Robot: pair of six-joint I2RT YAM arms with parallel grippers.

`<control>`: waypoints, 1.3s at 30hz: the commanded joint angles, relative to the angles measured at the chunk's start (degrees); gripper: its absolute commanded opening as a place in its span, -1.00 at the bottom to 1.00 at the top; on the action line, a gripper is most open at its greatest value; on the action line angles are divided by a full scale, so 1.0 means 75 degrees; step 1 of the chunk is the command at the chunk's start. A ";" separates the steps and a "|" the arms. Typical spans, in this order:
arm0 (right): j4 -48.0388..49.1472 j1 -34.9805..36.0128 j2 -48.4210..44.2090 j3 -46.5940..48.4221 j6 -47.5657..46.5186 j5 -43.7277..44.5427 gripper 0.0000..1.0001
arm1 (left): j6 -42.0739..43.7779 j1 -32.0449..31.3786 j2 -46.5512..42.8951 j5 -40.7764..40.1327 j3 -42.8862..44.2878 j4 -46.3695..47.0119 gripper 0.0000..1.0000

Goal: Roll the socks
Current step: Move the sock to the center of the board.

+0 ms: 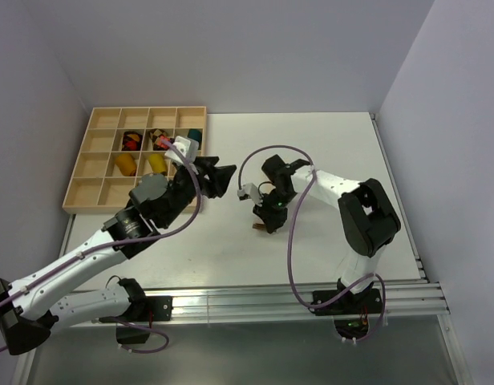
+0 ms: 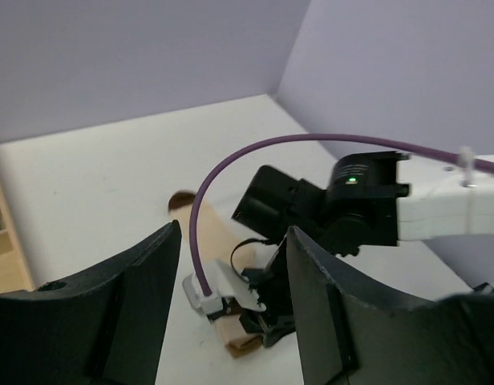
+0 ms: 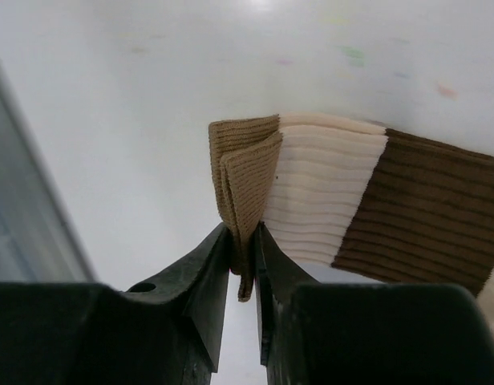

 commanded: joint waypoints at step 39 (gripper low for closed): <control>-0.1591 -0.0712 0.2224 0.1585 0.1368 -0.1021 -0.41 | 0.0508 -0.0773 0.4145 0.1588 -0.1586 0.2122 -0.01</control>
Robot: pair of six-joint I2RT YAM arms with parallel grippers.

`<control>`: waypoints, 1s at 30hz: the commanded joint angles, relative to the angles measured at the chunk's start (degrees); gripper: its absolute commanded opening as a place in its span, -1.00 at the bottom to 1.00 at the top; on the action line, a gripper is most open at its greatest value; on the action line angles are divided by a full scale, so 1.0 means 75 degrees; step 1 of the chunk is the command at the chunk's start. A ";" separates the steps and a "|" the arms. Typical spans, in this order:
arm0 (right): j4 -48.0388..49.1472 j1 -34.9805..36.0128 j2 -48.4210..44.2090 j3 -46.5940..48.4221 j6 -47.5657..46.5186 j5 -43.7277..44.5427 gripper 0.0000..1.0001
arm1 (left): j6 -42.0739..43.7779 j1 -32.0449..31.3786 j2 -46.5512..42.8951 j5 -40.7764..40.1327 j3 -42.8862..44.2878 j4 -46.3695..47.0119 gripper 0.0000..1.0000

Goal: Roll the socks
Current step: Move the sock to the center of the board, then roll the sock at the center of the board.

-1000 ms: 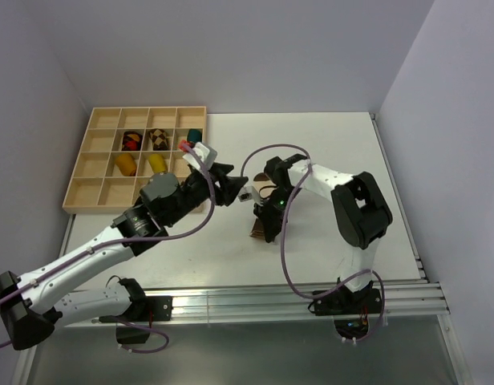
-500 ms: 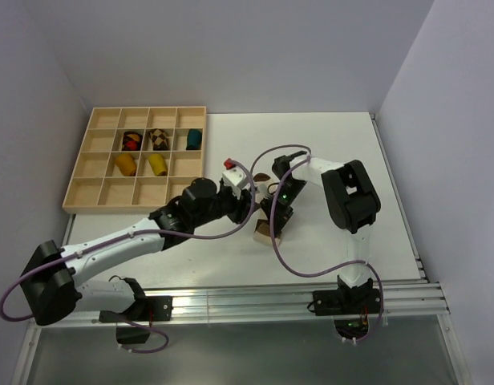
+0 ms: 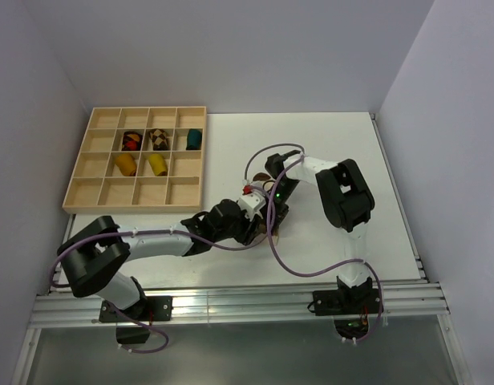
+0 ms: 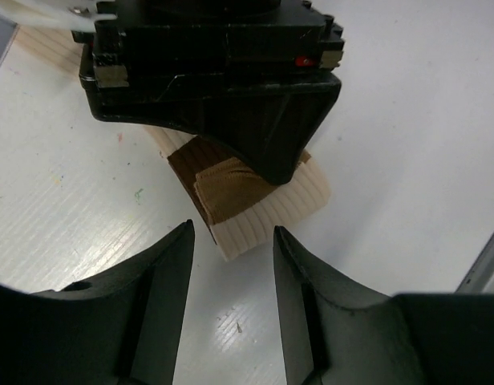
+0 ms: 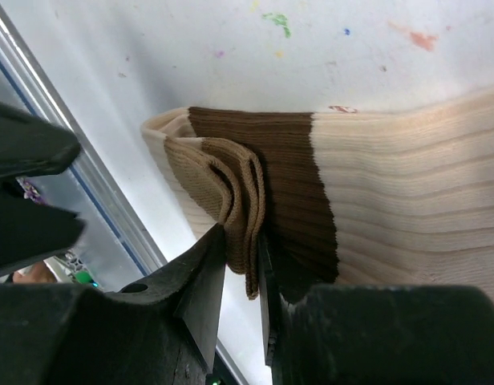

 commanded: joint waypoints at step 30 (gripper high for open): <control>-0.1136 -0.0001 0.1038 0.1089 -0.0763 0.1600 -0.31 | 0.4818 -0.2022 0.2233 -0.3147 -0.0236 0.3799 0.21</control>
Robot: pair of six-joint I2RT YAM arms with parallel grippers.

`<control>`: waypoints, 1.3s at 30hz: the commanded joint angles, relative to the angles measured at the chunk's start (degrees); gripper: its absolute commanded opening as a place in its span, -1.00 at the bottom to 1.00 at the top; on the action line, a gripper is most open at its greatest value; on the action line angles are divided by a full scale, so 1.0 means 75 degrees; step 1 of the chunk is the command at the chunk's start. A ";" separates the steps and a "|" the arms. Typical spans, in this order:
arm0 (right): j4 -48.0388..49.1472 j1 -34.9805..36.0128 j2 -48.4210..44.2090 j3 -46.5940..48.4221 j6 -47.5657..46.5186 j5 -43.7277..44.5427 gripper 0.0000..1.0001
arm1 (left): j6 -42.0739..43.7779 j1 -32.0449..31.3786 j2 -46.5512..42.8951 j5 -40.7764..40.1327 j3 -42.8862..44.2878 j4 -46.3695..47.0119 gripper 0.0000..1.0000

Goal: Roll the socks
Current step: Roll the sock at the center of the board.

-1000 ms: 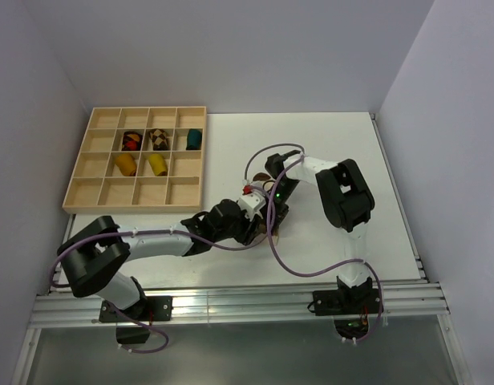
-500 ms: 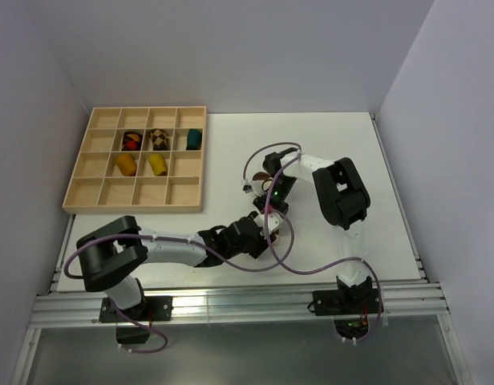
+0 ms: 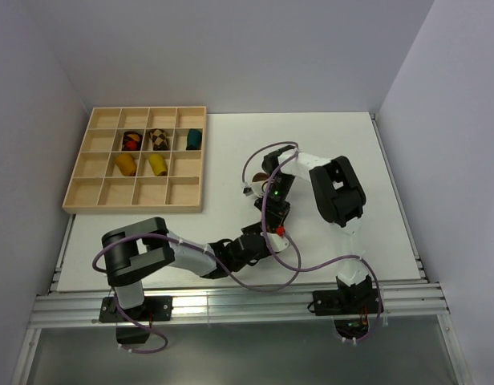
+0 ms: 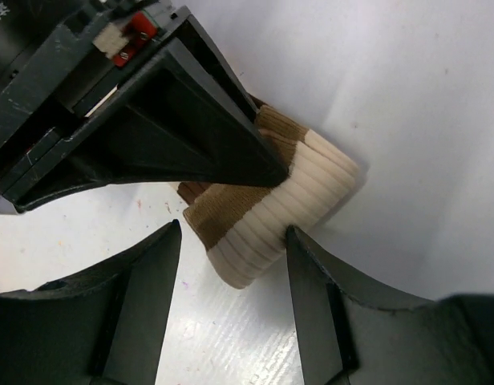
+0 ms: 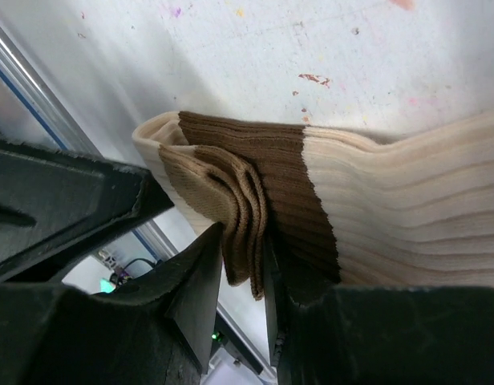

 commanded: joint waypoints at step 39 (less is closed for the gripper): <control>-0.0198 -0.0173 0.0275 0.0617 -0.0570 0.0483 -0.10 | -0.0277 0.1011 0.1260 0.3936 0.1998 -0.3180 -0.79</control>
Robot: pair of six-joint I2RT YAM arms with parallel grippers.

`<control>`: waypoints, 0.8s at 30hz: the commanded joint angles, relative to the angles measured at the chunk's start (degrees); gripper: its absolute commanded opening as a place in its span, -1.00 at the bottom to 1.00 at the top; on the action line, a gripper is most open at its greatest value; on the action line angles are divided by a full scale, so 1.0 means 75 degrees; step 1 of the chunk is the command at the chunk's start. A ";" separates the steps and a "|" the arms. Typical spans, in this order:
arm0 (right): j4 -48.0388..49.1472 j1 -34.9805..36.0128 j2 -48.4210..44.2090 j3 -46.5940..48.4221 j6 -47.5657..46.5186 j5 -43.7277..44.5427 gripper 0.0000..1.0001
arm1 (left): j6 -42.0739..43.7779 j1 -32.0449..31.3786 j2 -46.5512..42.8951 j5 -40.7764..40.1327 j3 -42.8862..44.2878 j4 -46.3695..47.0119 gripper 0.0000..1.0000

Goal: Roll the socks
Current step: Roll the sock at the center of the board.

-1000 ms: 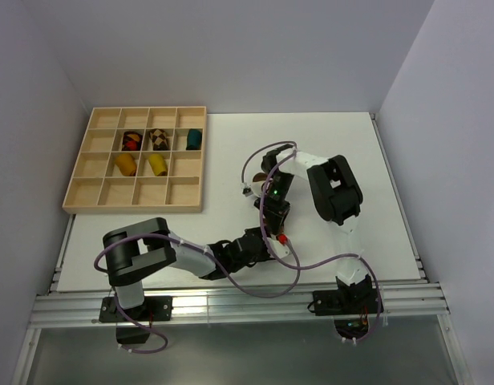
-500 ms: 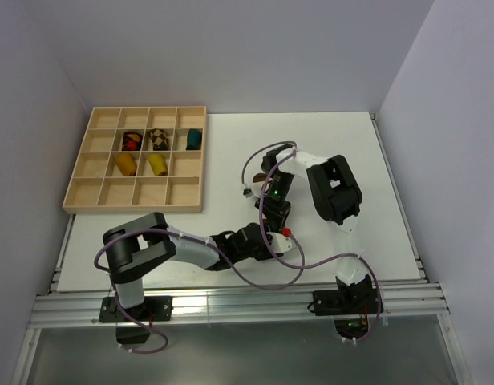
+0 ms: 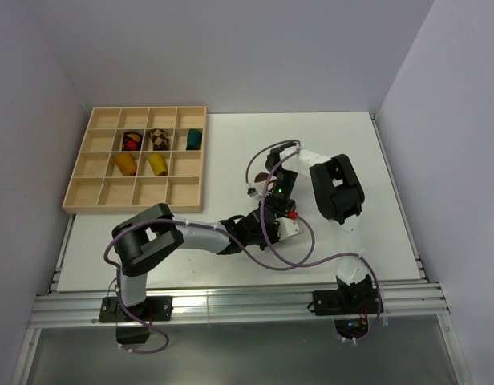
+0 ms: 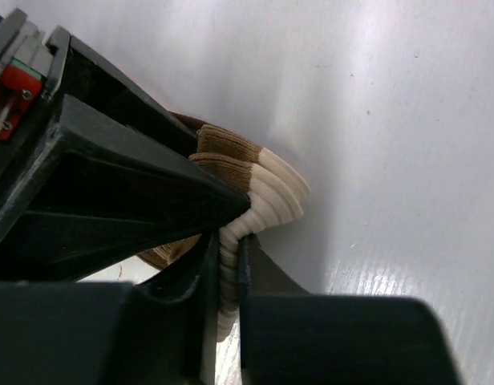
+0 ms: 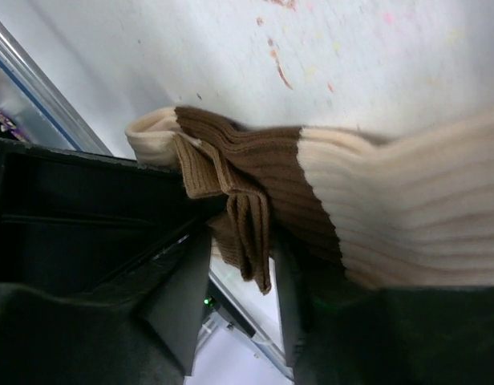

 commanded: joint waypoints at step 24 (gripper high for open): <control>0.4183 -0.2656 -0.4662 -0.2176 0.1379 -0.0634 0.20 | -0.4106 0.1163 0.1204 0.4145 0.3371 -0.5594 -0.99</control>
